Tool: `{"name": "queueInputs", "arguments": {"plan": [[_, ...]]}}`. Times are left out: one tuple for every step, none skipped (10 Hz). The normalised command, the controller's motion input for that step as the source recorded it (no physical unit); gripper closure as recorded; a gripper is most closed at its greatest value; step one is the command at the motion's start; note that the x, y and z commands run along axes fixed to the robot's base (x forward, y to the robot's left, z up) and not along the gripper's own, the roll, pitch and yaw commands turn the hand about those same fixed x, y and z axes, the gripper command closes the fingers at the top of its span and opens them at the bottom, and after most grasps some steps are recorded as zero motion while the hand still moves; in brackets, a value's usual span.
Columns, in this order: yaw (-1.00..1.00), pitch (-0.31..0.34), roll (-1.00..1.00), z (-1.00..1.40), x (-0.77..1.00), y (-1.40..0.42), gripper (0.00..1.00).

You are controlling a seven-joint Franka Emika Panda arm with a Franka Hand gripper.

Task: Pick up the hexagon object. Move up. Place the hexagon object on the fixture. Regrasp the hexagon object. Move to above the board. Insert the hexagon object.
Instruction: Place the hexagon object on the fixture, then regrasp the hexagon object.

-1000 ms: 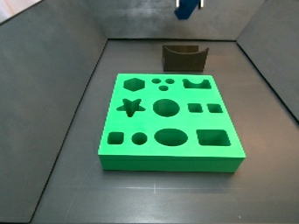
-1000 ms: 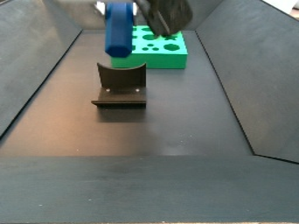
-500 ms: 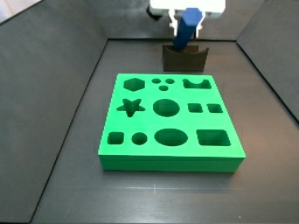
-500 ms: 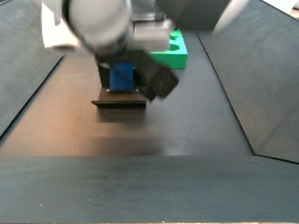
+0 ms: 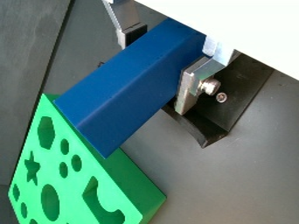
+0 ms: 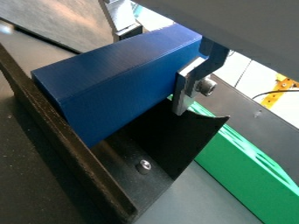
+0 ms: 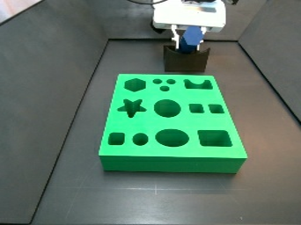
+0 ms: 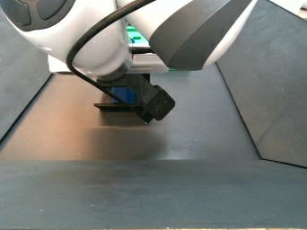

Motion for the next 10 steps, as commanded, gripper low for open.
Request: {"name": "queueInputs", "arguments": {"plan": [[-0.13,-0.064,-0.09,-0.35,0.07,0.16,1.00],[-0.13,-0.065,-0.09,-0.35,0.07,0.16,1.00],[-0.11,-0.067,-0.09,-0.34,0.07,0.16,1.00],[0.00,0.000,0.00,-0.17,0.00,-0.50,1.00],[0.00,0.000,0.00,0.00,0.00,0.00,0.00],[0.00,-0.019,0.02,1.00,0.00,0.00,0.00],[0.00,-0.012,0.02,1.00,-0.01,0.00,0.00],[0.02,-0.015,0.03,1.00,-0.02,0.01,0.00],[0.02,-0.013,0.03,1.00,-0.04,0.01,0.00],[0.02,-0.008,0.03,1.00,-0.04,0.01,0.00]]}}
